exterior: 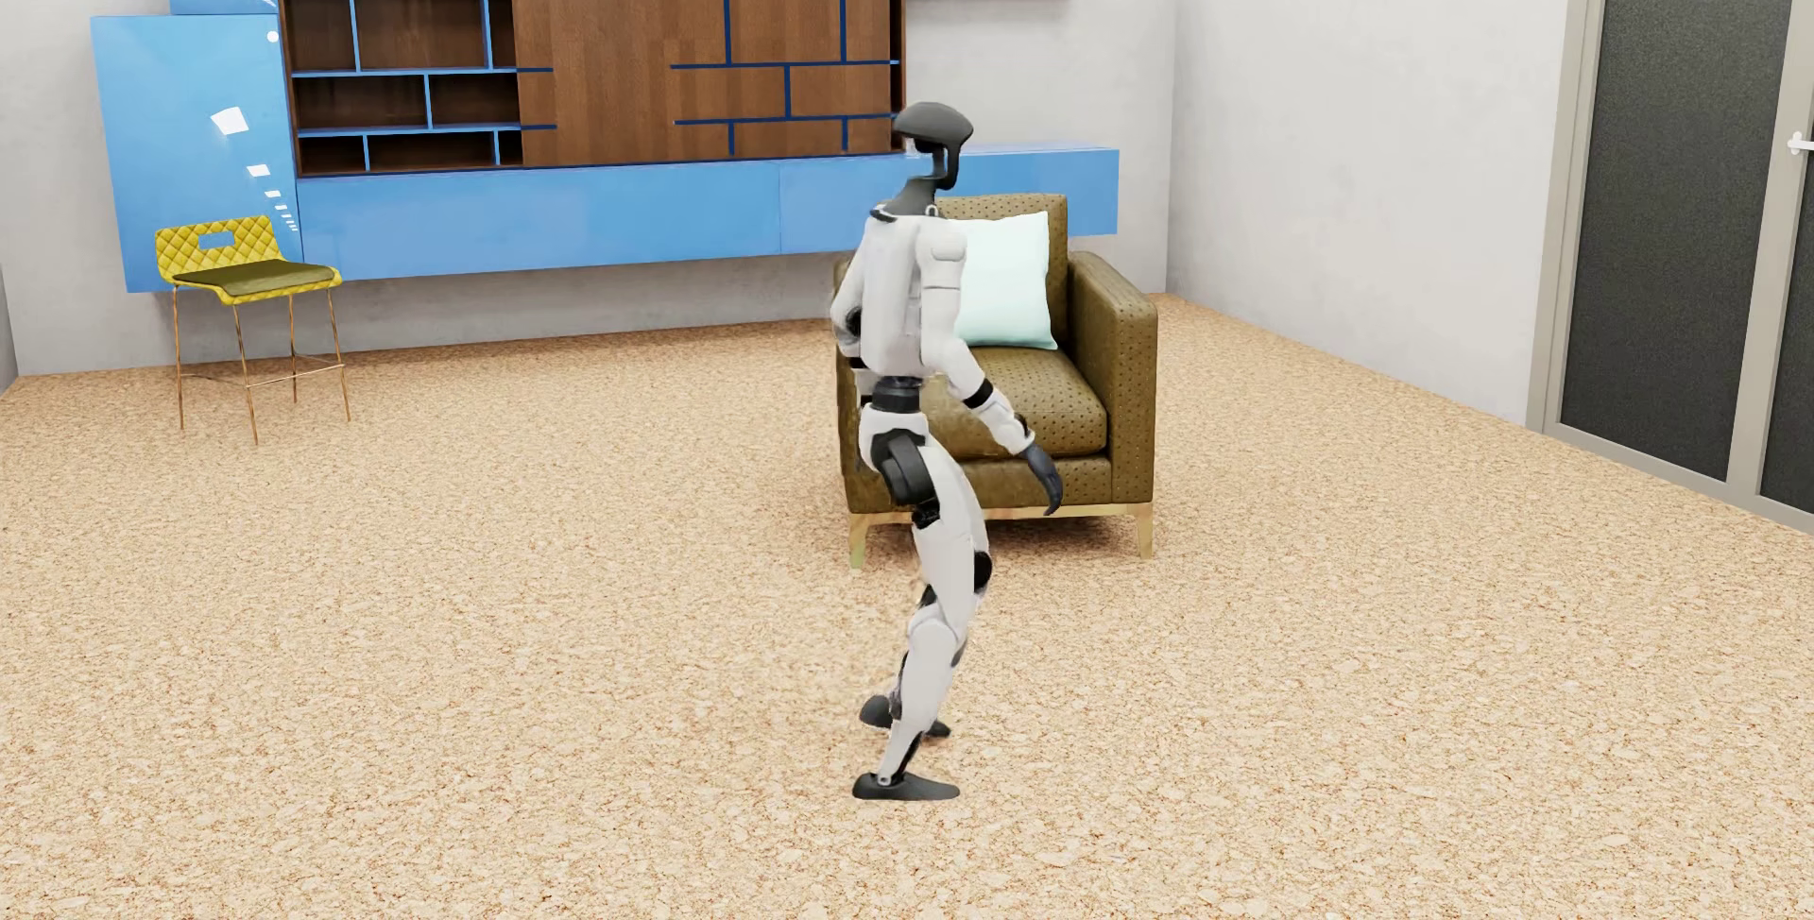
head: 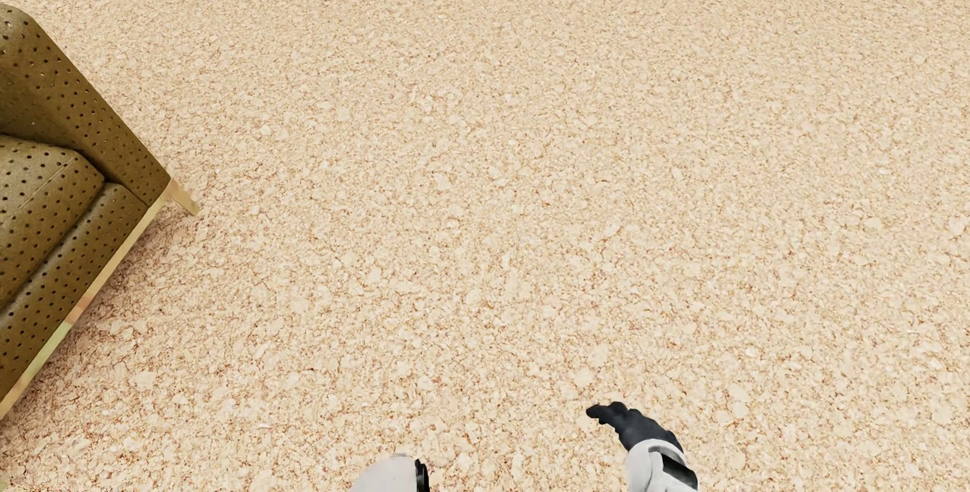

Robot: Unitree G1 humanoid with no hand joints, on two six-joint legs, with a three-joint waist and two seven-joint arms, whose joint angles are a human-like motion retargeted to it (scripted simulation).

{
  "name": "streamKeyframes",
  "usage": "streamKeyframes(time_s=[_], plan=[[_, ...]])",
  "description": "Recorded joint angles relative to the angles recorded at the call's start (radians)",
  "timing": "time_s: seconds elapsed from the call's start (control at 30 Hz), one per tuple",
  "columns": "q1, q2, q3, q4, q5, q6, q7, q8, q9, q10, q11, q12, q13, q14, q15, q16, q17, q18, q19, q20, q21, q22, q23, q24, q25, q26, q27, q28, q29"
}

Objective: Go to the armchair

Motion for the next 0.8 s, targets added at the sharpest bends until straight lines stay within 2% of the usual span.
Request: streamKeyframes(time_s=[0.1,0.13,0.17,0.2,0.23,0.27,0.3,0.33,0.37,0.4,0.43,0.47,0.5,0.57,0.63,0.67,0.7,0.73,0.77,0.8], plan=[[-0.009,0.107,0.013,-0.076,0.025,-0.002,0.164,-0.070,-0.015,-0.442,-0.030,0.036,-0.083,-0.017,-0.083,-0.042,-0.023,-0.092,0.006,0.065,-0.002,0.006,-0.093,-0.023,0.014,0.016,-0.031,0.068,-0.036],[0.018,0.143,0.016,-0.090,0.035,-0.002,0.241,-0.094,-0.022,-0.592,-0.042,0.043,-0.101,0.012,-0.102,-0.056,-0.028,-0.067,0.011,0.081,-0.004,0.011,-0.107,-0.031,0.022,0.021,-0.032,0.076,-0.037],[0.052,0.174,0.020,-0.090,0.045,-0.003,0.343,-0.115,-0.029,-0.665,-0.043,0.051,-0.115,0.048,-0.111,-0.067,-0.031,0.151,0.018,0.087,-0.006,0.016,-0.110,-0.034,0.031,0.022,-0.029,0.070,-0.033],[0.078,0.195,0.029,-0.095,0.050,-0.006,0.360,-0.128,-0.033,-0.668,-0.010,0.060,-0.125,0.012,-0.115,-0.072,-0.028,0.301,0.029,0.091,-0.005,0.017,-0.100,-0.032,0.044,0.019,-0.022,0.061,-0.030],[0.102,0.198,0.041,-0.098,0.041,-0.011,0.333,-0.130,-0.033,-0.647,0.064,0.066,-0.128,-0.032,-0.090,-0.080,-0.021,0.310,0.048,0.097,-0.005,0.019,-0.075,-0.032,0.060,0.018,-0.010,0.058,-0.035],[0.128,0.174,0.051,-0.106,0.018,-0.016,0.312,-0.126,-0.030,-0.624,0.185,0.066,-0.126,-0.062,-0.005,-0.093,-0.012,0.310,0.071,0.110,0.001,0.022,-0.030,-0.035,0.075,0.022,0.009,0.064,-0.040],[0.159,0.131,0.057,-0.119,-0.013,-0.020,0.294,-0.114,-0.027,-0.612,0.329,0.061,-0.121,-0.092,0.126,-0.105,-0.006,0.309,0.130,0.120,0.020,0.025,0.028,-0.036,0.080,0.028,0.030,0.071,-0.030],[0.195,0.074,0.059,-0.131,-0.043,-0.025,0.274,-0.099,-0.024,-0.612,0.486,0.050,-0.115,-0.113,0.245,-0.108,-0.006,0.304,0.182,0.118,0.056,0.025,0.091,-0.027,0.072,0.026,0.045,0.071,0.005],[0.229,0.011,0.056,-0.146,-0.082,-0.030,0.246,-0.089,-0.023,-0.618,0.632,0.033,-0.105,-0.127,0.299,-0.100,-0.015,0.290,0.217,0.099,0.098,0.020,0.144,-0.010,0.056,0.012,0.050,0.059,0.057],[0.259,-0.050,0.048,-0.165,-0.135,-0.036,0.209,-0.090,-0.021,-0.624,0.753,0.008,-0.084,-0.137,0.285,-0.085,-0.027,0.273,0.194,0.074,0.124,0.012,0.180,0.008,0.047,-0.007,0.048,0.043,0.099],[0.287,-0.110,0.037,-0.186,-0.192,-0.043,0.159,-0.093,-0.020,-0.630,0.839,-0.023,-0.045,-0.146,0.269,-0.068,-0.034,0.255,0.155,0.056,0.121,-0.001,0.197,0.020,0.055,-0.022,0.048,0.035,0.108],[0.313,-0.168,0.022,-0.207,-0.242,-0.050,0.100,-0.085,-0.019,-0.635,0.881,-0.056,0.006,-0.154,0.260,-0.057,-0.031,0.235,0.121,0.047,0.094,-0.020,0.204,0.024,0.076,-0.033,0.051,0.042,0.084],[0.336,-0.226,0.008,-0.225,-0.273,-0.056,0.038,-0.057,-0.018,-0.638,0.879,-0.087,0.062,-0.162,0.255,-0.051,-0.024,0.214,0.128,0.039,0.059,-0.043,0.207,0.024,0.104,-0.046,0.053,0.064,0.047],[0.372,-0.322,-0.021,-0.250,-0.305,-0.067,-0.090,0.023,-0.018,-0.636,0.752,-0.143,0.161,-0.181,0.248,-0.035,0.001,0.167,0.133,0.008,0.013,-0.078,0.222,0.021,0.155,-0.105,0.063,0.114,0.009],[0.391,-0.345,-0.048,-0.265,-0.338,-0.081,-0.222,0.075,-0.020,-0.613,0.473,-0.191,0.230,-0.211,0.235,-0.010,0.018,0.118,0.100,-0.072,0.011,-0.111,0.243,0.023,0.169,-0.157,0.070,0.124,0.045],[0.400,-0.335,-0.061,-0.269,-0.323,-0.087,-0.288,0.134,-0.021,-0.604,0.296,-0.212,0.255,-0.225,0.246,0.003,0.024,0.091,0.067,-0.120,0.018,-0.127,0.246,0.024,0.164,-0.176,0.068,0.117,0.068],[0.410,-0.315,-0.073,-0.269,-0.282,-0.092,-0.354,0.248,-0.022,-0.600,0.124,-0.229,0.276,-0.239,0.271,0.014,0.033,0.062,0.081,-0.164,0.021,-0.143,0.242,0.022,0.159,-0.190,0.064,0.108,0.081],[0.419,-0.284,-0.080,-0.263,-0.240,-0.096,-0.421,0.374,-0.023,-0.595,-0.011,-0.241,0.292,-0.258,0.313,0.023,0.044,0.032,0.120,-0.203,0.016,-0.160,0.233,0.017,0.159,-0.201,0.061,0.098,0.084],[0.423,-0.255,-0.084,-0.248,-0.219,-0.101,-0.486,0.437,-0.022,-0.586,-0.050,-0.247,0.300,-0.280,0.342,0.034,0.063,0.003,0.200,-0.233,0.007,-0.180,0.224,0.012,0.165,-0.210,0.061,0.092,0.081],[0.411,-0.234,-0.083,-0.231,-0.226,-0.106,-0.544,0.390,-0.018,-0.551,-0.010,-0.249,0.298,-0.311,0.234,0.042,0.077,-0.027,0.230,-0.253,0.000,-0.202,0.215,0.005,0.168,-0.217,0.061,0.093,0.073]])
